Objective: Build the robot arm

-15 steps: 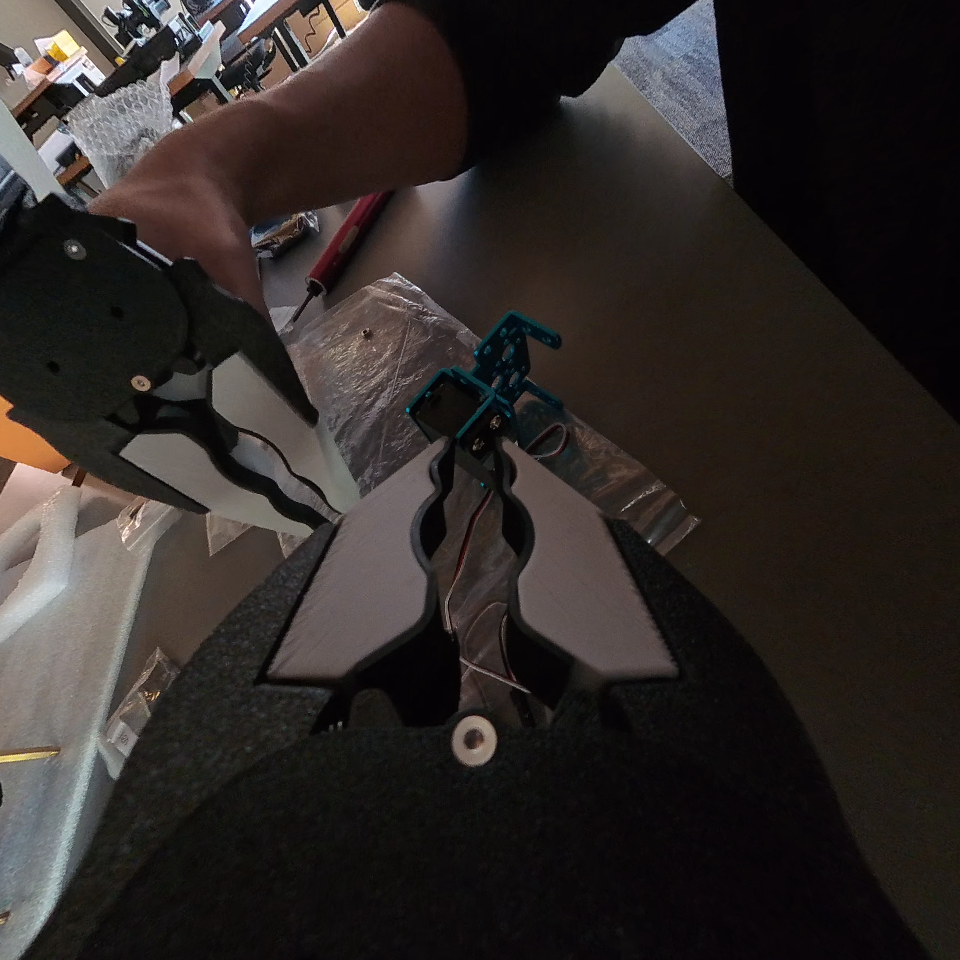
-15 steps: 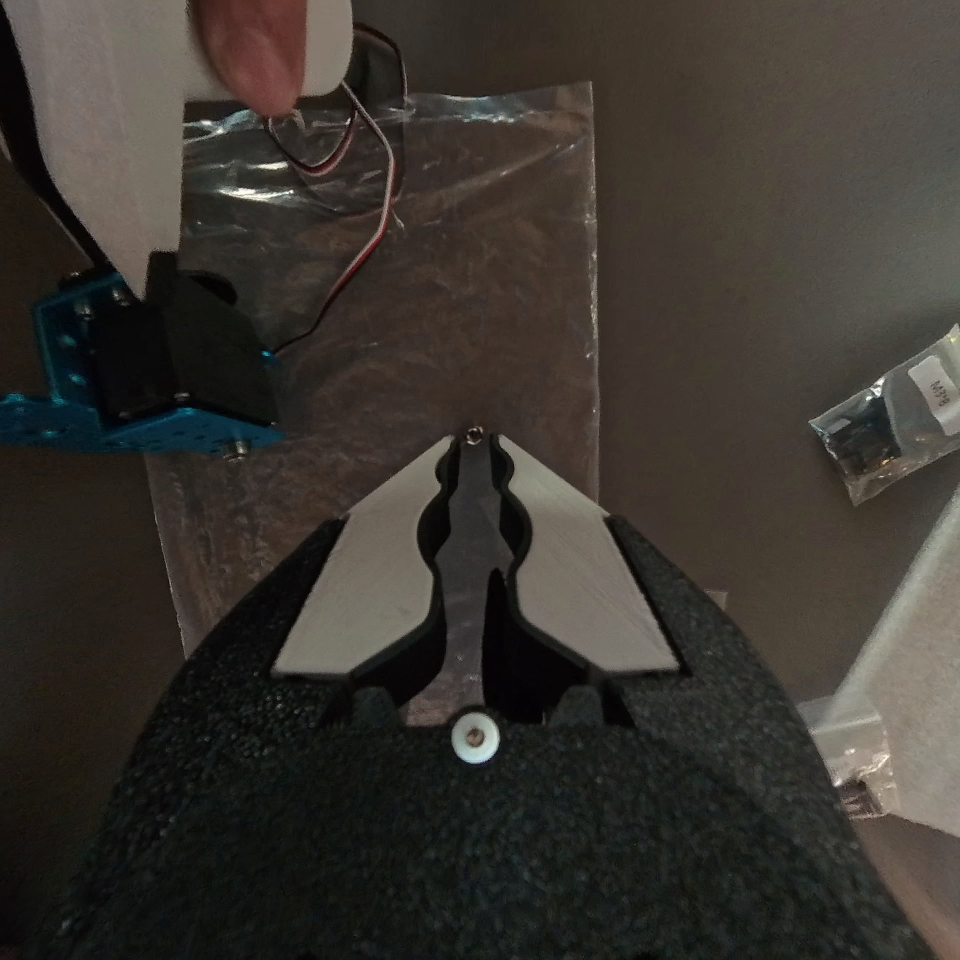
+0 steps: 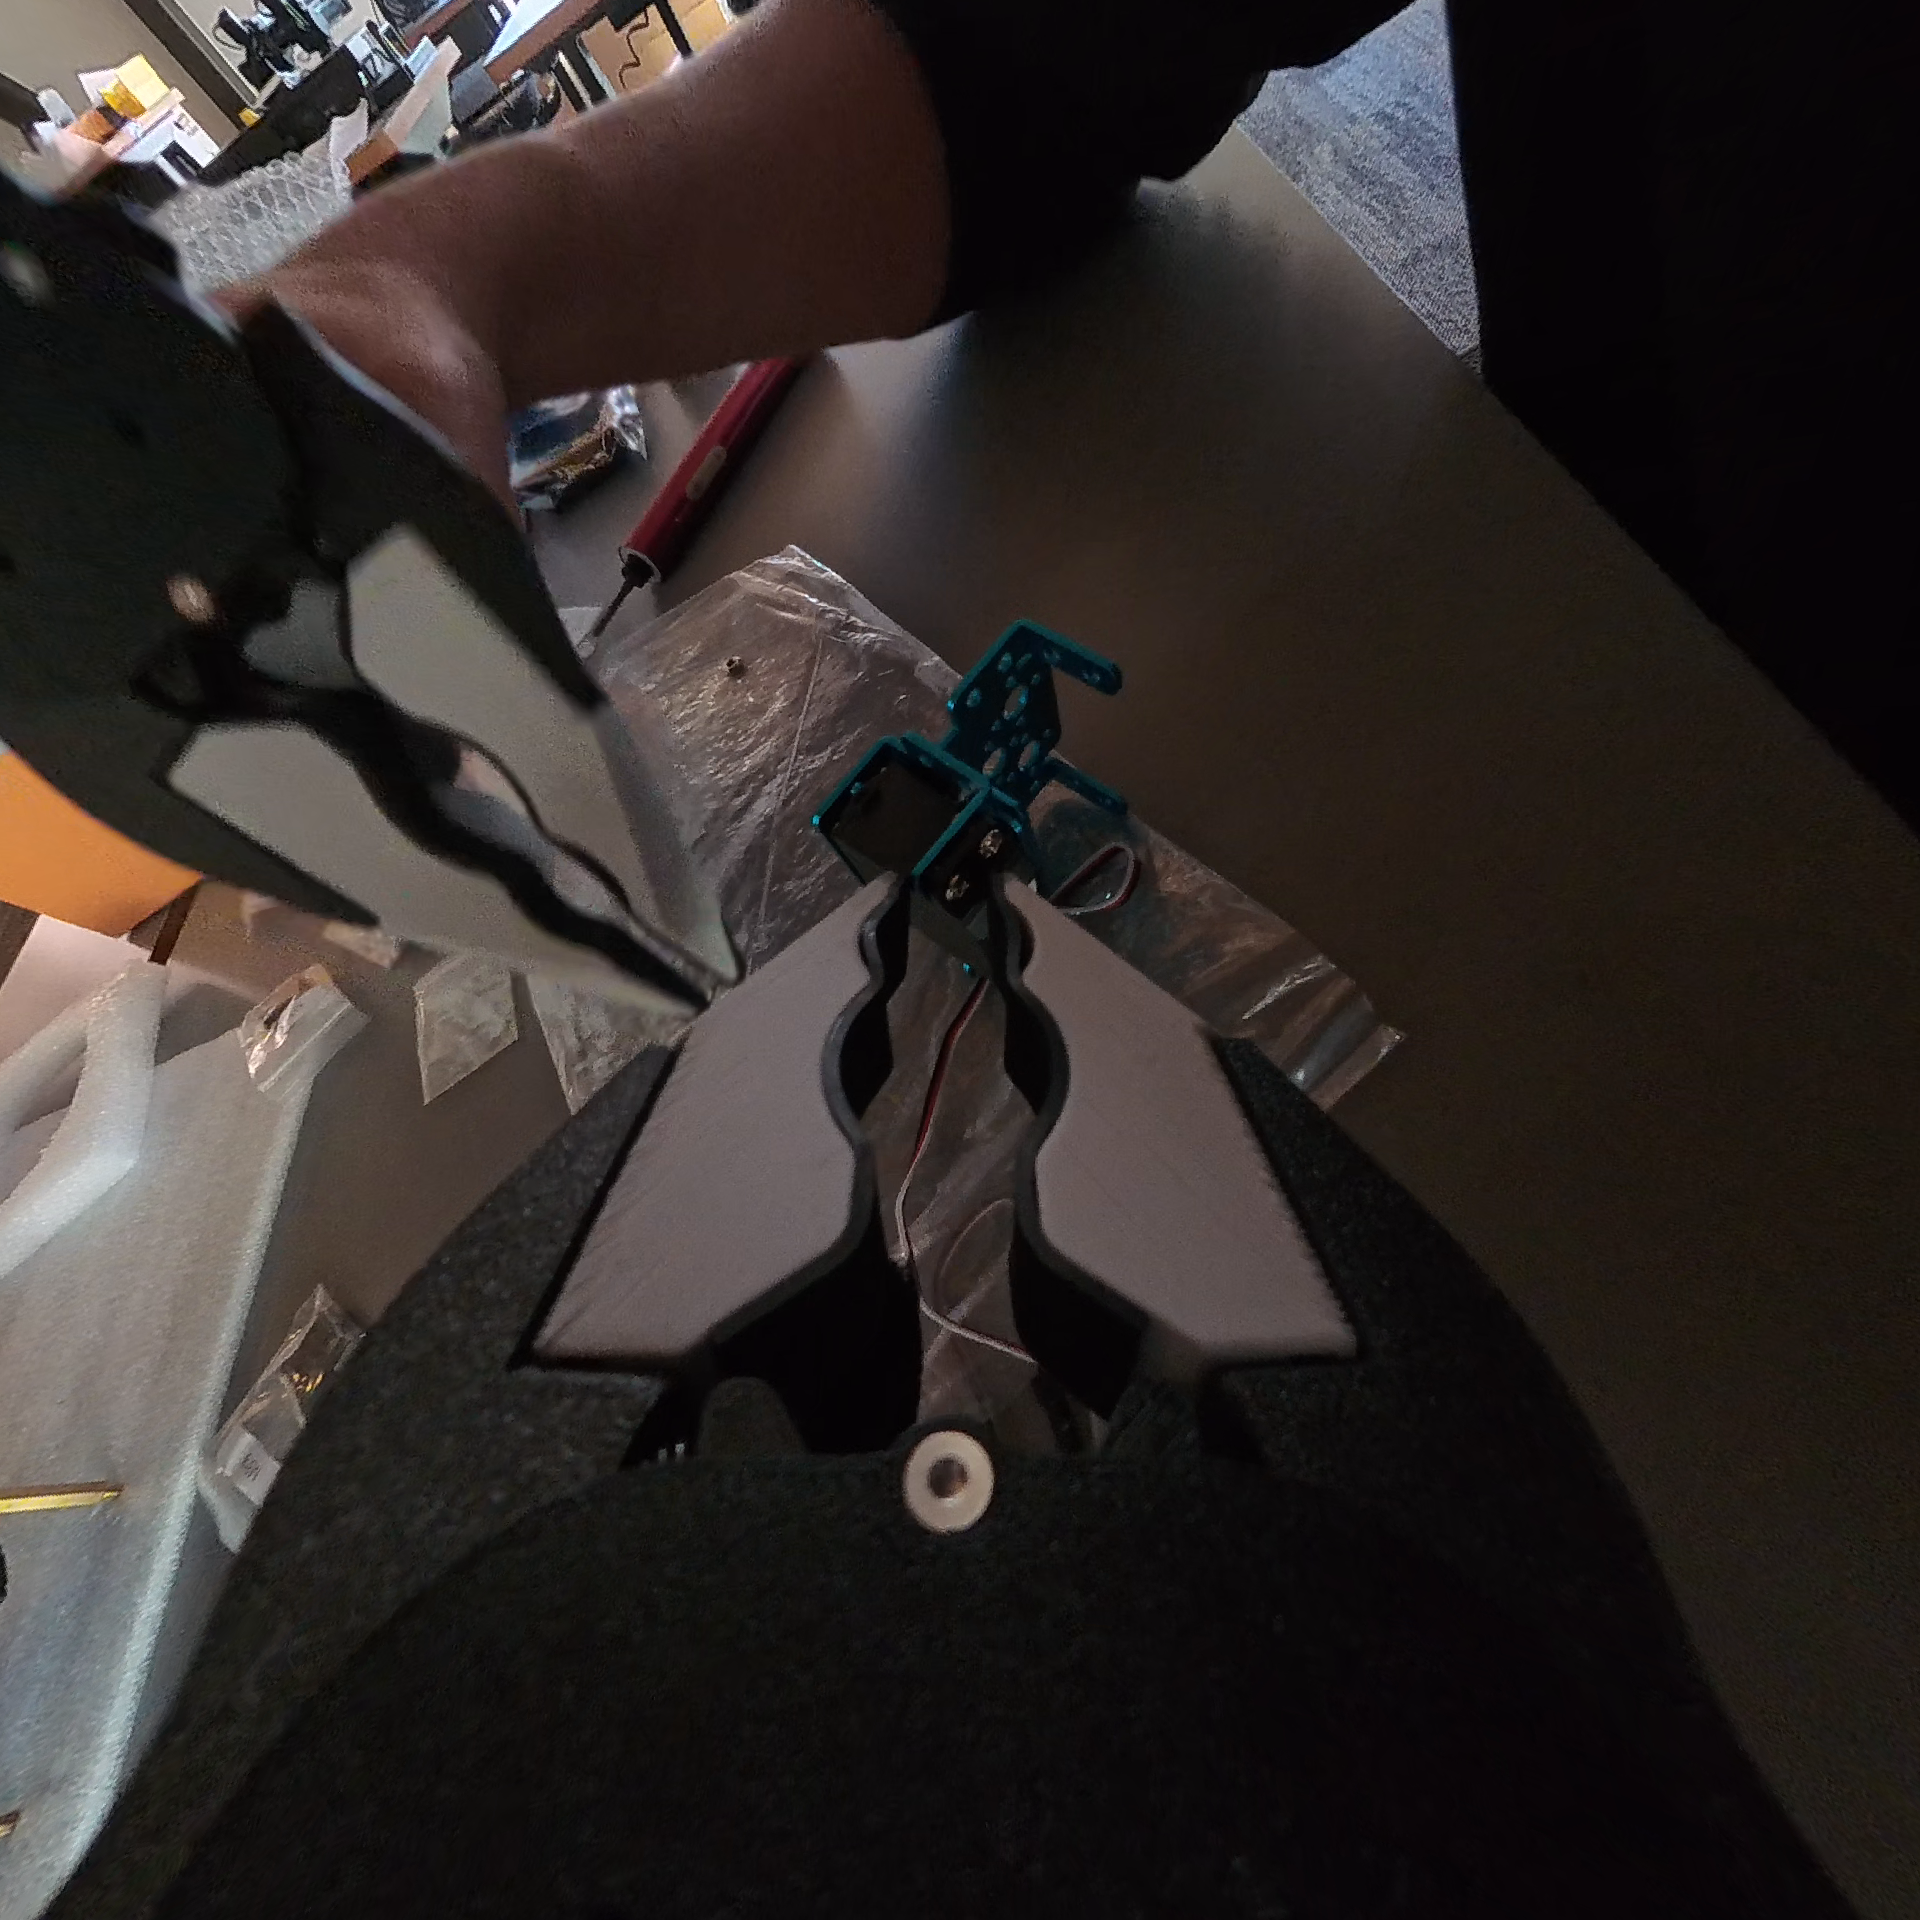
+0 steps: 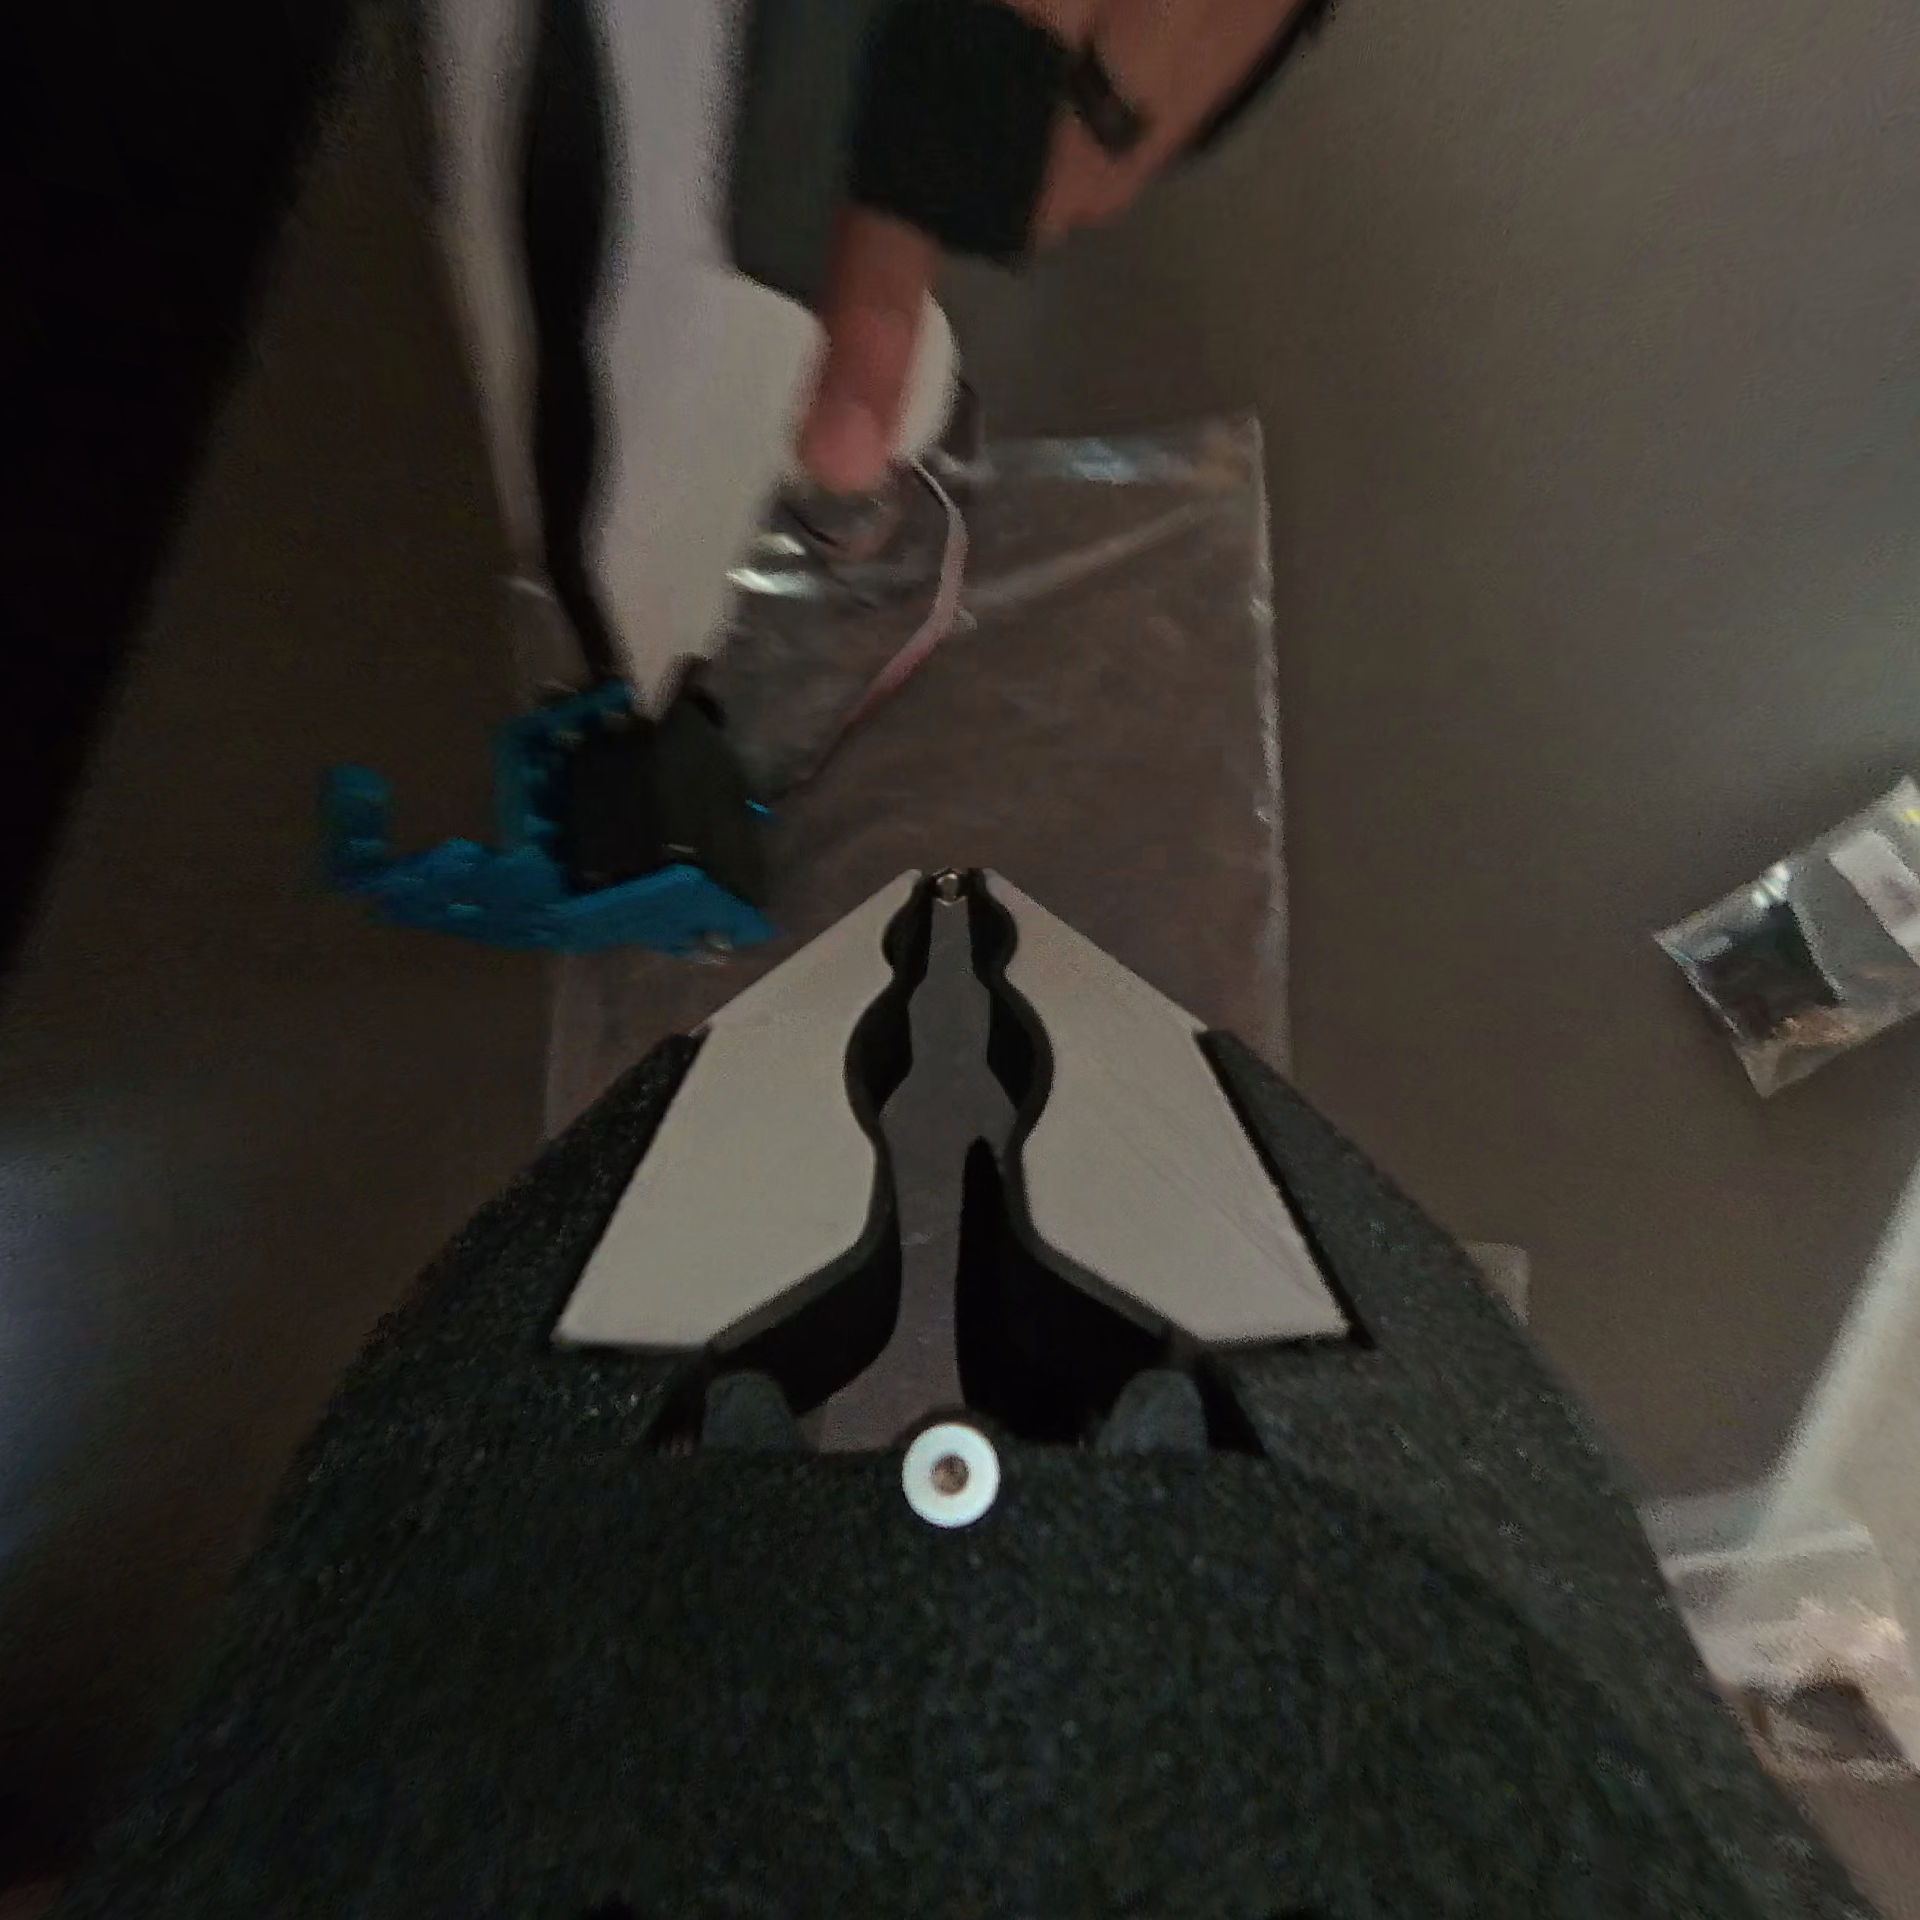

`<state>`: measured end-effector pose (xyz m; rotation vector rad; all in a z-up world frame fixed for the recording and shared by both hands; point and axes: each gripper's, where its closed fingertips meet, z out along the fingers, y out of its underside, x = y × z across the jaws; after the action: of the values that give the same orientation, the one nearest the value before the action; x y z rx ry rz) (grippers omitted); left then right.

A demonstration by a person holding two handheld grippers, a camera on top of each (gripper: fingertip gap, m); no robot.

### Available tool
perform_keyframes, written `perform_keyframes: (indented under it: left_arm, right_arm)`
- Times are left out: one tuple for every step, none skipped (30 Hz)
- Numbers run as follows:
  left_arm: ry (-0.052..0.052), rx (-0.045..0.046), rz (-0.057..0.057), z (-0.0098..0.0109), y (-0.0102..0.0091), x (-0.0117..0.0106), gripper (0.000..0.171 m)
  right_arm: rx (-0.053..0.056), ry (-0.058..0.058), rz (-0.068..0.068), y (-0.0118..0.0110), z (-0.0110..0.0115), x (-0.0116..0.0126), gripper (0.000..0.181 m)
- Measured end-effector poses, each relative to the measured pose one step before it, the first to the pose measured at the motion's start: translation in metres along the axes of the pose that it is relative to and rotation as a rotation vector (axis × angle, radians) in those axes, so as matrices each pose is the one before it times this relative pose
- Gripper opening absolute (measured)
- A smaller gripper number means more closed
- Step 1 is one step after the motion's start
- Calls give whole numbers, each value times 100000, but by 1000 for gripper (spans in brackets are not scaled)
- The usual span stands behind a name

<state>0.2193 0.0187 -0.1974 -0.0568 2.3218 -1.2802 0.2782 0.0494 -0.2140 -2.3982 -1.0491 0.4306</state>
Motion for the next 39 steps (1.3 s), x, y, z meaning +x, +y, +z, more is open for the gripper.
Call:
perform_keyframes:
  left_arm:
    - [-160,-51,-137,1,19,-42,14]
    - [-88,45,-167,4,3,-21,14]
    - [-7,156,-144,8,1,-10,14]
    - [11,159,-172,16,-5,-3,14]
    - [1,102,-147,-4,-1,-4,14]
    - [8,69,-100,-2,11,-2,14]
    - [-21,40,-92,-1,2,-8,14]
    - [115,-16,-16,3,4,8,14]
    - [272,-30,50,5,-11,58,14]
    - [27,-77,156,13,-11,43,14]
    - [-234,-178,295,2,-5,-7,13]
    - [-138,-159,167,4,2,-5,14]
    - [48,-46,-24,5,1,11,14]
    - [129,36,-35,14,-18,35,14]
    - [40,14,83,0,-11,20,14]
    - [-18,-72,139,6,3,15,14]
    - [72,-99,48,-16,4,12,14]
    - [75,-75,0,-5,11,10,14]
    - [4,-43,64,-4,-3,16,14]
    - [-21,-33,109,1,3,14,14]
    - [3,-32,83,1,-3,6,14]
    - [34,-1,17,-8,6,1,14]
    - [33,61,-53,-4,-3,6,14]
    - [-9,106,-80,8,1,-3,14]
    - [-58,111,-80,4,-8,-14,14]
    - [-70,87,-63,15,-2,-10,14]
    - [-19,38,24,-5,0,-7,14]
    - [33,-3,60,-5,-1,9,13]
    - [40,-2,2,4,2,-3,13]
    - [24,10,11,-7,4,0,13]
    - [-17,8,74,1,5,5,13]
    - [-70,-41,157,4,-9,2,13]
    - [-120,-109,325,-5,4,5,13]
    - [-177,-138,427,13,5,-1,14]
    - [-160,-122,353,-2,-2,9,13]
    - [-106,-89,182,5,5,-1,13]
    - [-18,-31,23,-7,-4,-8,13]
    - [77,34,-69,-1,3,4,14]
    - [42,72,-111,-2,5,-9,13]
  right_arm:
    - [4965,-3979,-378,-853,-569,-1164,6]
    - [4587,-5266,-852,-846,-339,-1427,6]
    - [3143,-4378,-1361,-703,-64,-1301,5]
    - [1562,-2236,-1675,-495,167,-887,5]
    - [-129,-2348,-1490,-275,296,-799,5]
    - [-902,-1604,-1085,-148,327,-557,5]
    - [-1497,247,-516,3,296,-108,5]
    - [-2706,1036,242,282,298,170,5]
    - [-1645,-342,540,208,230,29,6]
    - [405,-1215,826,-56,50,-65,5]
    - [208,-655,466,8,-1,10,6]
    - [228,-312,482,37,-20,34,6]
    - [70,-630,794,28,-7,15,6]
    - [37,-1087,1182,28,33,-39,6]
    - [-19,-1420,1602,7,34,-36,5]
    - [-223,-1240,1256,-4,-5,7,6]
    - [40,-748,792,-15,15,3,6]
    - [53,-251,172,-7,11,1,6]
    - [22,100,-280,-9,4,4,6]
    - [-81,279,-418,-7,-2,-6,6]
    - [-96,256,-188,2,8,1,6]
    - [-118,148,-76,-1,2,0,6]
    - [-108,212,-81,-3,-6,-2,6]
    - [-66,190,19,3,-2,-4,6]
    - [-136,107,76,25,-11,2,6]
    - [-161,148,43,16,-28,4,6]
    - [-112,106,-92,4,-4,0,6]
    - [-96,-65,39,-9,9,-6,6]
    - [-106,-152,214,4,4,-9,6]
    - [-31,-243,253,-1,-2,-6,6]
    - [-10,-374,340,2,2,-15,6]
    - [64,-469,558,3,12,-11,6]
    - [179,-824,1188,8,4,-12,6]
    - [92,-1284,1630,10,-2,-37,6]
    - [147,-1111,1543,5,3,-27,6]
    - [65,-1030,1468,26,7,-28,6]
    - [-228,-648,940,23,0,-11,6]
    - [-173,-160,456,16,14,-12,6]
    - [-362,148,336,21,-1,21,6]
